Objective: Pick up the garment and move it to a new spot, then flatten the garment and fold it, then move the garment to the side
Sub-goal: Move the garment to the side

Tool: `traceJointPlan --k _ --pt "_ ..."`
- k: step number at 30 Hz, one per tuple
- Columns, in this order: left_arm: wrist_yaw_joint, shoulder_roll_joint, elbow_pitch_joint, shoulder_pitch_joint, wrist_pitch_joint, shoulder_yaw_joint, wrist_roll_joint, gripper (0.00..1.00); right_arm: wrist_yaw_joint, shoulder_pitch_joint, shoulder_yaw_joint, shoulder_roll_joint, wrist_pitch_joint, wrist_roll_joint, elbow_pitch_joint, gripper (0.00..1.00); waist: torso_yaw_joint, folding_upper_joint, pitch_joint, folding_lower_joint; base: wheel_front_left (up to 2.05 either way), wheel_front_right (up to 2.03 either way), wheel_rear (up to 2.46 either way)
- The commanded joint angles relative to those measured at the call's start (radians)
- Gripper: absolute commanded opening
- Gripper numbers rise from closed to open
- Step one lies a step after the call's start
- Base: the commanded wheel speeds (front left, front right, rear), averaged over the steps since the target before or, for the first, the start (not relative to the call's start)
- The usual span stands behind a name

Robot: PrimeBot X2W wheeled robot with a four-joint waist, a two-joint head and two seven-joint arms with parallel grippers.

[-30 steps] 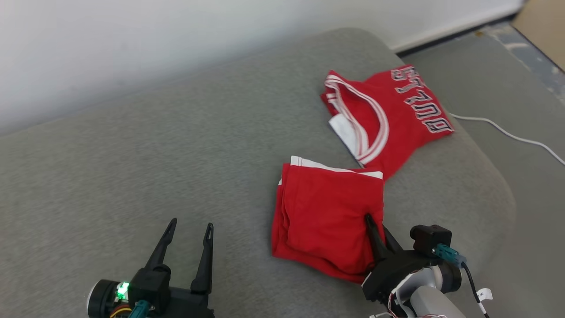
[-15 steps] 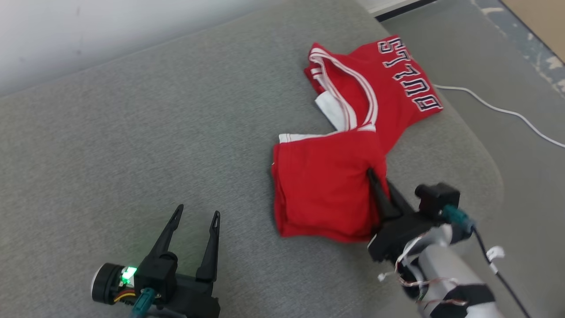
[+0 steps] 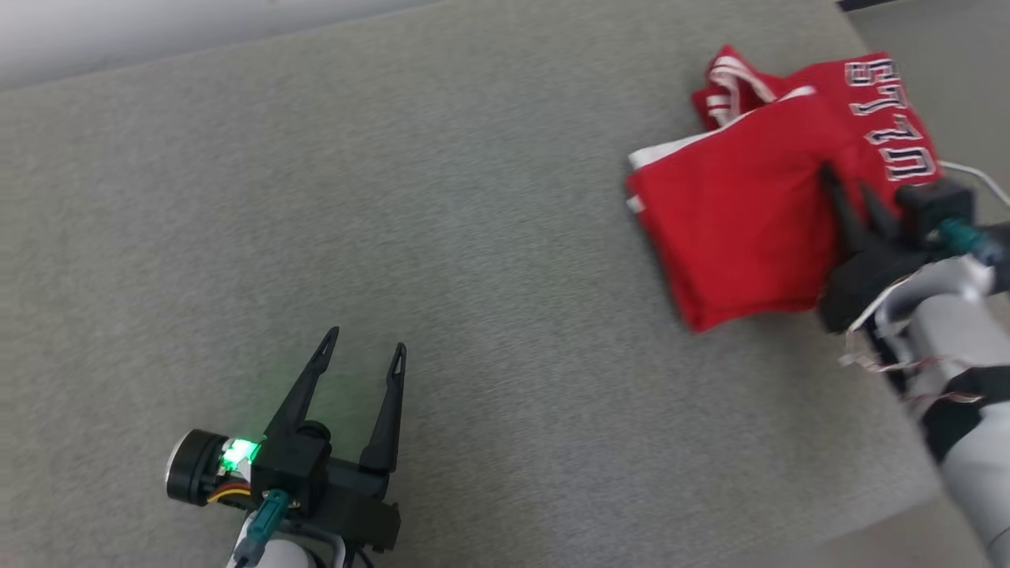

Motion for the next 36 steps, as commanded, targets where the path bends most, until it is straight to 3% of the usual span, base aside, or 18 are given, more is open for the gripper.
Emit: traceJointPlan --k 1,10,21,22,23,31,36 --pt "0.003 0.004 -0.004 -0.017 -0.002 -0.004 0.004 1.00 -0.003 -0.037 -0.005 -0.027 0.000 -0.018 0.031 0.00 0.095 -0.0002 0.070 -0.0001 0.00 0.00 0.00" --pt "0.034 0.016 -0.044 -0.039 -0.002 -0.016 0.014 1.00 -0.003 -0.178 -0.123 -0.152 0.000 -0.117 0.212 0.00 0.191 -0.0002 0.121 -0.0001 0.00 0.00 0.00" --pt "0.058 0.033 -0.061 -0.032 -0.002 -0.018 0.002 1.00 -0.003 -0.197 -0.374 -0.248 0.001 -0.290 0.288 0.02 0.215 -0.0002 0.136 -0.0001 0.00 0.00 0.00" --pt "0.061 0.033 -0.060 -0.034 -0.002 -0.018 0.001 1.00 -0.003 -0.195 -0.402 -0.257 0.001 -0.306 0.304 0.42 0.215 -0.0002 0.135 -0.0001 0.00 0.00 0.00" --pt "0.064 0.033 -0.059 -0.035 -0.002 -0.018 0.000 1.00 -0.003 -0.196 -0.430 -0.264 0.000 -0.324 0.296 1.00 0.214 -0.0002 0.134 -0.0001 0.00 0.00 0.00" --pt "0.074 0.033 -0.047 -0.036 -0.002 -0.010 -0.012 1.00 -0.003 -0.151 -0.584 -0.206 0.001 -0.428 0.178 1.00 0.200 -0.0002 0.113 -0.0001 0.00 0.00 0.00" --pt "0.081 0.033 -0.042 -0.020 -0.002 0.004 -0.021 1.00 -0.003 -0.098 -0.597 -0.102 0.001 -0.410 0.023 1.00 0.197 -0.0002 0.079 -0.0001 0.00 0.00 0.00"
